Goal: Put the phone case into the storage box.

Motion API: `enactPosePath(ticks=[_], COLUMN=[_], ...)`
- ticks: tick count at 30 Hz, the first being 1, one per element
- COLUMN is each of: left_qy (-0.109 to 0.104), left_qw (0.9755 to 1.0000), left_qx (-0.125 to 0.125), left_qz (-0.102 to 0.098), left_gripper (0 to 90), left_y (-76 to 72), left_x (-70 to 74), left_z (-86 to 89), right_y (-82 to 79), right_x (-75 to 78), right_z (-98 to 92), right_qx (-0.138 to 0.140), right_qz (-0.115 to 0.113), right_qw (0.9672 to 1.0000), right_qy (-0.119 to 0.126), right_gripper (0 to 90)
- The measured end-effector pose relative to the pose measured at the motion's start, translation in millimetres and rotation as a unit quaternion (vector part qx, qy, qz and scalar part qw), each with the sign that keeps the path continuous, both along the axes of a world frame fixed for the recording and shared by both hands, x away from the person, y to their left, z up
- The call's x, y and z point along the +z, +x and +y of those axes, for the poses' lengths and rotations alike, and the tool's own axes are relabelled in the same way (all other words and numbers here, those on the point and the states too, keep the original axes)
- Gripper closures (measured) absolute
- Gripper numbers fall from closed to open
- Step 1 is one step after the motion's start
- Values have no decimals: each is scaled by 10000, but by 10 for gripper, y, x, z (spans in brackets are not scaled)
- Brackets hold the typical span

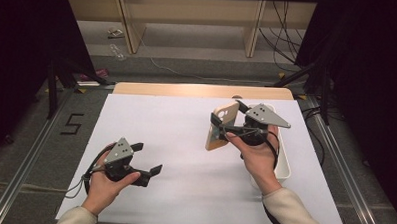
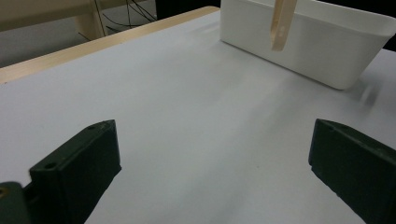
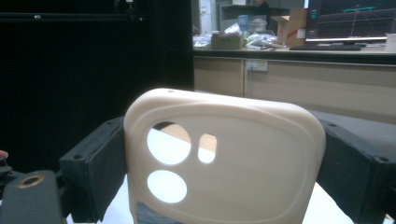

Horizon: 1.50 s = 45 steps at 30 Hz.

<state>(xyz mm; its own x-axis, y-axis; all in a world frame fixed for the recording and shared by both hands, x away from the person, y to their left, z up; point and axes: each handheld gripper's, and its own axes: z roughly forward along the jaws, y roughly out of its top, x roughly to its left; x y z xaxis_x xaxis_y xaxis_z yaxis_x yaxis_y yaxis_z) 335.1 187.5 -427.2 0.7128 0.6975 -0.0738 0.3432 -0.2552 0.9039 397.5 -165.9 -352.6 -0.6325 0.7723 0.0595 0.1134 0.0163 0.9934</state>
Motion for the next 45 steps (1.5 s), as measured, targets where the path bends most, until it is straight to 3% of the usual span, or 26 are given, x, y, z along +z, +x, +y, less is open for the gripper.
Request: enactPosePath(ticks=[45], left_qy=[97], left_qw=[9998], left_qx=[150], left_qz=[-44], left_gripper=[34], left_y=[59], left_x=[-26], left_z=[63], right_y=[75], right_x=[178], right_z=[-401], right_qx=[-545], right_qz=[-143], right_qw=[9983], right_qy=[157], right_gripper=[114])
